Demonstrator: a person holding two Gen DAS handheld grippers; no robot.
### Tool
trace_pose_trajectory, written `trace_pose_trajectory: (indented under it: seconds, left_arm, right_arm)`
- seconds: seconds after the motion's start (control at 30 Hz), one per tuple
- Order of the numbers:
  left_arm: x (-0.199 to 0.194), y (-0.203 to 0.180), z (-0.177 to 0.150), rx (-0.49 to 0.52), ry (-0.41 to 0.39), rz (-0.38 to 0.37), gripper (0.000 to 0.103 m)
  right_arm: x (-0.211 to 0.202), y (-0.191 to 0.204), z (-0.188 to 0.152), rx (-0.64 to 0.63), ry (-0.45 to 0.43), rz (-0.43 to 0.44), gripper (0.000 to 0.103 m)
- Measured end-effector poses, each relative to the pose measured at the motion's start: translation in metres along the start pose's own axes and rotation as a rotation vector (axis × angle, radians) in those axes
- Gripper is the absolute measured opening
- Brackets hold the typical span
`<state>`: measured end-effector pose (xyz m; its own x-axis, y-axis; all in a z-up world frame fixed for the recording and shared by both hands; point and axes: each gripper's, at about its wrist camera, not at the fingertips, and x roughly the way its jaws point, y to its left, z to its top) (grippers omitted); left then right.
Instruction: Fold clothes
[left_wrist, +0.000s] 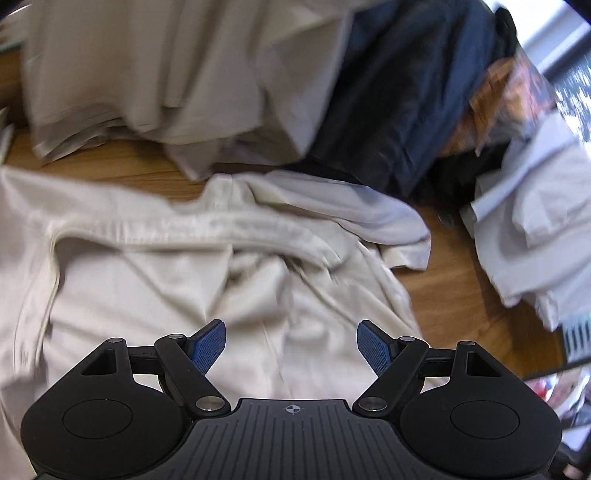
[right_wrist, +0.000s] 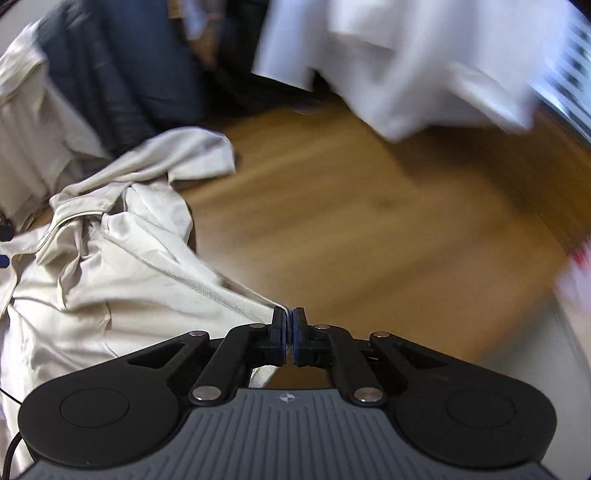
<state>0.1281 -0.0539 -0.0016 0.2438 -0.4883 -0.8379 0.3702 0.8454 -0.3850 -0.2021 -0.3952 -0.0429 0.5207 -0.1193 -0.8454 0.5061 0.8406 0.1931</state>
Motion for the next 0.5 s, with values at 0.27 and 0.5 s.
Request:
trace_pose_trajectory:
  seconds: [0.27, 0.5]
  left_arm:
    - [0.052, -0.045, 0.015, 0.217, 0.123, -0.038, 0.08]
    - [0.097, -0.099, 0.013, 0.404, 0.214, -0.096, 0.08]
  right_arm:
    - [-0.029, -0.017, -0.081, 0.153, 0.125, -0.091, 0.004]
    - [-0.041, -0.011, -0.078, 0.161, 0.056, -0.123, 0.016]
